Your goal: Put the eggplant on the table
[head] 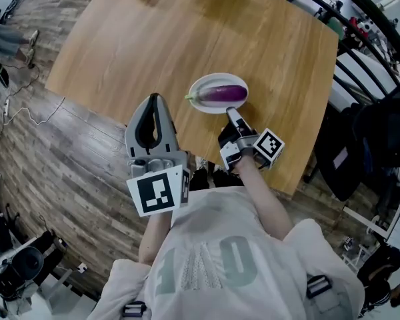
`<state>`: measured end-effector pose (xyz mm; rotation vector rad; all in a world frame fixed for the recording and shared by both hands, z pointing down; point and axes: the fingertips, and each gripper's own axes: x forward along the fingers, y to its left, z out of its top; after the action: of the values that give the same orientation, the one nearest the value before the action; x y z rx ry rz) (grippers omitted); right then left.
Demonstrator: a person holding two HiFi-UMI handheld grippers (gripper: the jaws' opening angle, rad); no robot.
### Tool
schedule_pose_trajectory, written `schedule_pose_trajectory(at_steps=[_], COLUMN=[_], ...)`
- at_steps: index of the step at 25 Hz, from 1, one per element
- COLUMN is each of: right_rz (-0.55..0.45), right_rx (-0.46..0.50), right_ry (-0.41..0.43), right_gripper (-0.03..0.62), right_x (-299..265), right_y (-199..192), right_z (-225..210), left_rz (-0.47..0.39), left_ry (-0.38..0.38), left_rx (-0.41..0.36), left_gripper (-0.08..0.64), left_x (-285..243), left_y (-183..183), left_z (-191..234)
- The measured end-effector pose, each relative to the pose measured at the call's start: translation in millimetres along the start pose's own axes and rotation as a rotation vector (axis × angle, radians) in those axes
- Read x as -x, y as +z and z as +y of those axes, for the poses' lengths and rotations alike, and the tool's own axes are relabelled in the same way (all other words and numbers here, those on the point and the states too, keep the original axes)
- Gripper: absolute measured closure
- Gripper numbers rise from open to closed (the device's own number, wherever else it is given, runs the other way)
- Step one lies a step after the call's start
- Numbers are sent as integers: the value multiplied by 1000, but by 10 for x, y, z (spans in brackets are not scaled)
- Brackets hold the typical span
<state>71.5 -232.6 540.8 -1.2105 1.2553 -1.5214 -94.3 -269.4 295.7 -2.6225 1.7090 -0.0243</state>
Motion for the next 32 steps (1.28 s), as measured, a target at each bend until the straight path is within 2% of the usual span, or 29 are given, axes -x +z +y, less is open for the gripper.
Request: schedule_pose_trajectory(at_steps=[5, 17, 32], right_rz=[11, 20, 8], right_rx=[-25, 10, 21], right_ry=[-36, -92, -233], right_gripper=[568, 568, 565], right_x=[-14, -35, 38], right_y=[-16, 21, -2], right_z=[-210, -338, -547], left_rz=[12, 50, 49], left_ry=[16, 51, 69], left_rx=[-7, 3, 11], left_gripper=[550, 551, 551], left_x=[3, 53, 168], left_y=[-36, -171, -194], left_z=[-4, 51, 150])
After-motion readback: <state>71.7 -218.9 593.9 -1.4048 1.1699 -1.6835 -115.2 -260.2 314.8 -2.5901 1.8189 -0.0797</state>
